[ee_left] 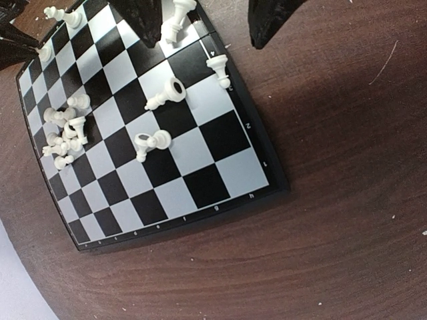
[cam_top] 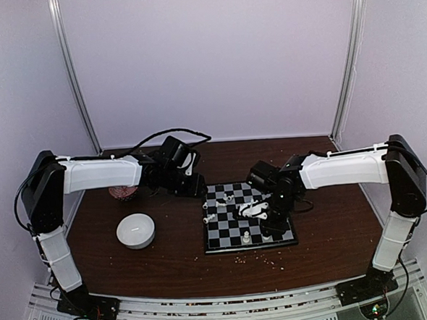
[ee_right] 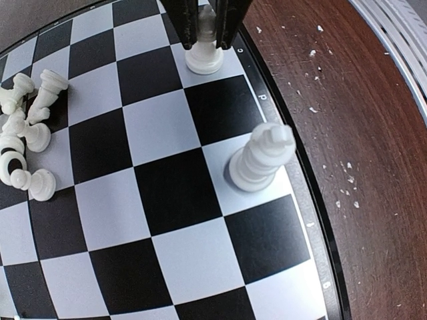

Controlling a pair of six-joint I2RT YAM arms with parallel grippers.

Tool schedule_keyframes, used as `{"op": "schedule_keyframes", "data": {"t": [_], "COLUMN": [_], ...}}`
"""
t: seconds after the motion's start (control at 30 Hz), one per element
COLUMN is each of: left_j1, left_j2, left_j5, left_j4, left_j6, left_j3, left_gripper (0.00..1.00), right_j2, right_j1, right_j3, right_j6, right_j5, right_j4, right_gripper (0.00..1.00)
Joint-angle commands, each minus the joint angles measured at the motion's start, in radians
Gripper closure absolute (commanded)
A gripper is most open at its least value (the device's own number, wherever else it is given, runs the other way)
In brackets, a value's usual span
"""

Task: Set up the chess pieces on the board
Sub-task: Place the bishop on f1.

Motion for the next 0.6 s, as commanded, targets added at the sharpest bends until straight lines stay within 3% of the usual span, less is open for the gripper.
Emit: {"op": "schedule_keyframes", "data": {"t": [0.0, 0.2, 0.3, 0.57], "left_j1": [0.007, 0.006, 0.007, 0.007], "left_j2": [-0.016, -0.016, -0.015, -0.010], "left_j5": [0.010, 0.012, 0.013, 0.026], "left_j4": [0.041, 0.041, 0.042, 0.049], "left_j6": [-0.009, -0.010, -0.011, -0.017], "left_j3": [-0.011, -0.012, -0.012, -0.009], "left_gripper": [0.55, 0.55, 0.55, 0.55], "right_j2": [-0.031, -0.054, -0.075, -0.035], "right_j1": [0.012, 0.025, 0.032, 0.032], "right_j3": [-0.023, -0.034, -0.045, -0.030], "right_j6": [-0.007, -0.011, -0.005, 0.002], "right_j5": [0.002, 0.011, 0.046, 0.076], "right_j4": [-0.009, -0.009, 0.013, 0.027], "right_gripper": [1.00, 1.00, 0.94, 0.95]}}
